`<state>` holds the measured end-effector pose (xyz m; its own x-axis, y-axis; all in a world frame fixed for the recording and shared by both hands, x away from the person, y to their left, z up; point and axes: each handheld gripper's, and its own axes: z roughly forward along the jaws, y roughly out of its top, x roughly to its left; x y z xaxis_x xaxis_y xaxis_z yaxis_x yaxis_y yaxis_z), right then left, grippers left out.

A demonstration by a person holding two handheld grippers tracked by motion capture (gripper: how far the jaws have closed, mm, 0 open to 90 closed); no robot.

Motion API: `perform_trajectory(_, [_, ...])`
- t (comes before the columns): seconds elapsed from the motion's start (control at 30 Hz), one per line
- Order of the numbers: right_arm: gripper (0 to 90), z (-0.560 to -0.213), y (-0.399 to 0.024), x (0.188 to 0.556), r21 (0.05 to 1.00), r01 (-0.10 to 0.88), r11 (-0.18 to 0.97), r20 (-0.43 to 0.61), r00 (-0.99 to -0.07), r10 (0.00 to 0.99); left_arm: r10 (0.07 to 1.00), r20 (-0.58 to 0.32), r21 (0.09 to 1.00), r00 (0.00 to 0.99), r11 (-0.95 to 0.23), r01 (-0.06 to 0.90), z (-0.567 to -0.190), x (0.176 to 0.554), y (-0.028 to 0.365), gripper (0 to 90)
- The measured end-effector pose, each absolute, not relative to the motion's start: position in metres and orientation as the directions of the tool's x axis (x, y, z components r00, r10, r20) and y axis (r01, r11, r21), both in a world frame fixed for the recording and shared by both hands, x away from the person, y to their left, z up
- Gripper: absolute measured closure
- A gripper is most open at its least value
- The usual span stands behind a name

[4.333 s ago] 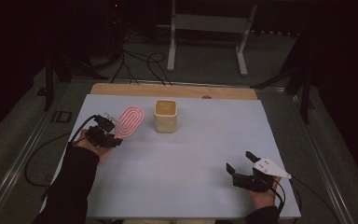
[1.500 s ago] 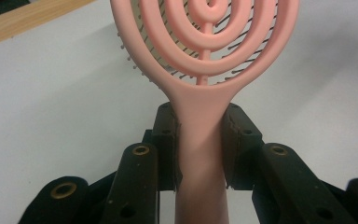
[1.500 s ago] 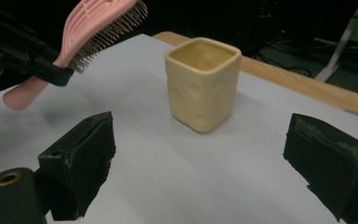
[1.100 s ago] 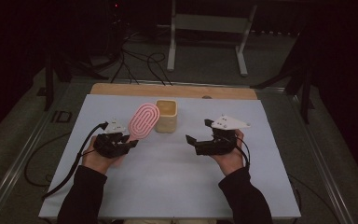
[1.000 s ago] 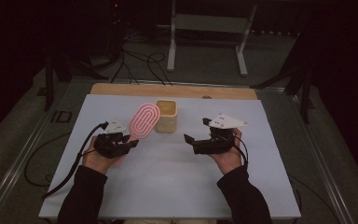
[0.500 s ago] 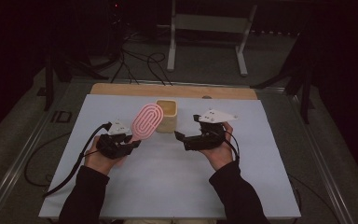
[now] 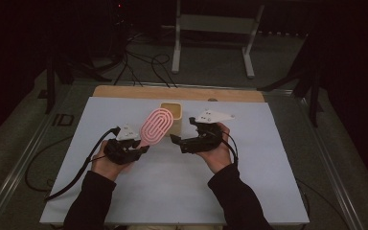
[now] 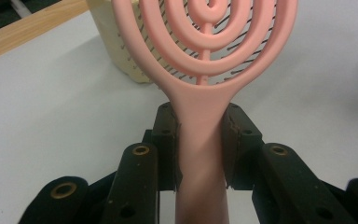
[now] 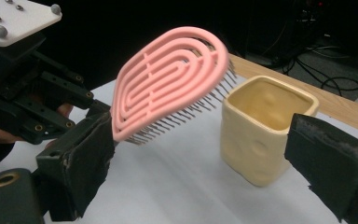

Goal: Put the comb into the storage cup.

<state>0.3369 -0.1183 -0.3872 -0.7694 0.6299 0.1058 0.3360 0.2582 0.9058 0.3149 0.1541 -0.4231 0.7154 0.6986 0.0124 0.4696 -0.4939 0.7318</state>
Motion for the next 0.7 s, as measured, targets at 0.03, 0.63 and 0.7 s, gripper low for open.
perform_trajectory(0.03, [8.0,-0.387,-0.116,0.337,0.905,0.336,0.261,0.104,-0.77,0.629,0.699,0.01,0.732,0.715,-0.492,0.471,-0.423,0.315,0.154,70.8])
perform_trajectory(0.63, [8.1,-0.393,-0.099,0.351,0.895,0.365,0.257,0.142,-0.78,0.61,0.674,0.008,0.743,0.739,-0.499,0.446,-0.424,0.312,0.144,70.8])
perform_trajectory(0.7, [8.1,-0.393,-0.098,0.353,0.893,0.369,0.257,0.147,-0.78,0.608,0.672,0.006,0.744,0.74,-0.498,0.446,-0.424,0.312,0.144,70.8])
